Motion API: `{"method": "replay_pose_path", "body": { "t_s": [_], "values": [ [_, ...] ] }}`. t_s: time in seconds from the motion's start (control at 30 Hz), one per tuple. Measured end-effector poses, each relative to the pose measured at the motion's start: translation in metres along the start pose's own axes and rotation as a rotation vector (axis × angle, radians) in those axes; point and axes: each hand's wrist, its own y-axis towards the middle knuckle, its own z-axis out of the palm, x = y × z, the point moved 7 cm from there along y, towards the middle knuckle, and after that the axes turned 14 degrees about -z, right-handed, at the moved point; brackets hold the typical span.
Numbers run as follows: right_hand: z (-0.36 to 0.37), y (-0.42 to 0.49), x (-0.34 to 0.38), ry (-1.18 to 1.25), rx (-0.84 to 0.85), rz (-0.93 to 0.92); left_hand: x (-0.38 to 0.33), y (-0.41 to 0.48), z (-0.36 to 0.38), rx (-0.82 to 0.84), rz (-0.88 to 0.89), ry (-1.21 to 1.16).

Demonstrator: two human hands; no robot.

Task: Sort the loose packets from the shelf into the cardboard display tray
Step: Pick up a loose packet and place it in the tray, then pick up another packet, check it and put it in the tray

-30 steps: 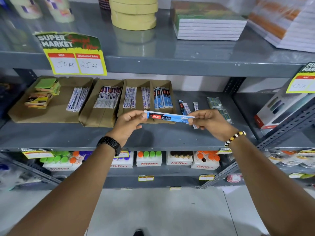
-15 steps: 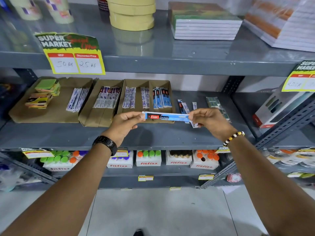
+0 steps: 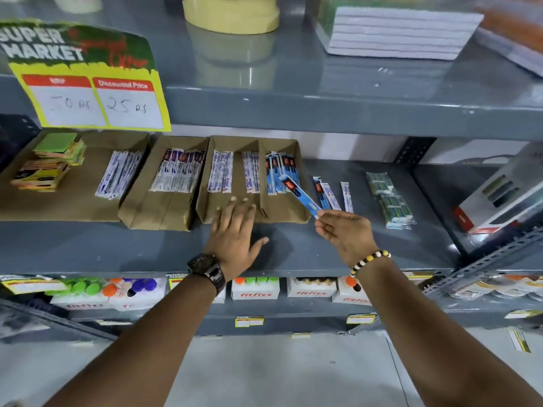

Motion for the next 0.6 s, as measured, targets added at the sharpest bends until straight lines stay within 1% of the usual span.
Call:
{"method": "replay_pose_path", "body": {
  "t_s": [0.1,0.2,0.27,0.33,0.43,0.53,0.6],
  "values": [
    [0.028,0.017,-0.013,0.163,-0.051,0.046,0.006,-0.001,0.02,0.026,-0.029,0.007],
    [0.061,0.034,-0.018,0.256,-0.021,0.102,0.016,-0.009,0.036,0.09,-0.07,-0.038],
    [0.083,0.044,-0.013,0.198,0.044,0.098,0.021,-0.011,0.04,0.104,-0.076,-0.061],
    [0.1,0.054,-0.008,0.091,0.116,0.051,0.017,-0.01,0.041,0.103,-0.023,-0.067],
    [0.111,0.059,-0.012,-0.037,0.198,0.064,0.016,-0.01,0.039,0.093,0.004,-0.087],
    [0.102,0.051,-0.013,-0.055,0.135,0.096,0.018,-0.011,0.038,0.092,-0.018,-0.089],
    [0.085,0.046,-0.008,-0.071,0.077,0.06,0.018,-0.011,0.038,0.101,-0.029,-0.065]
  ]
}}
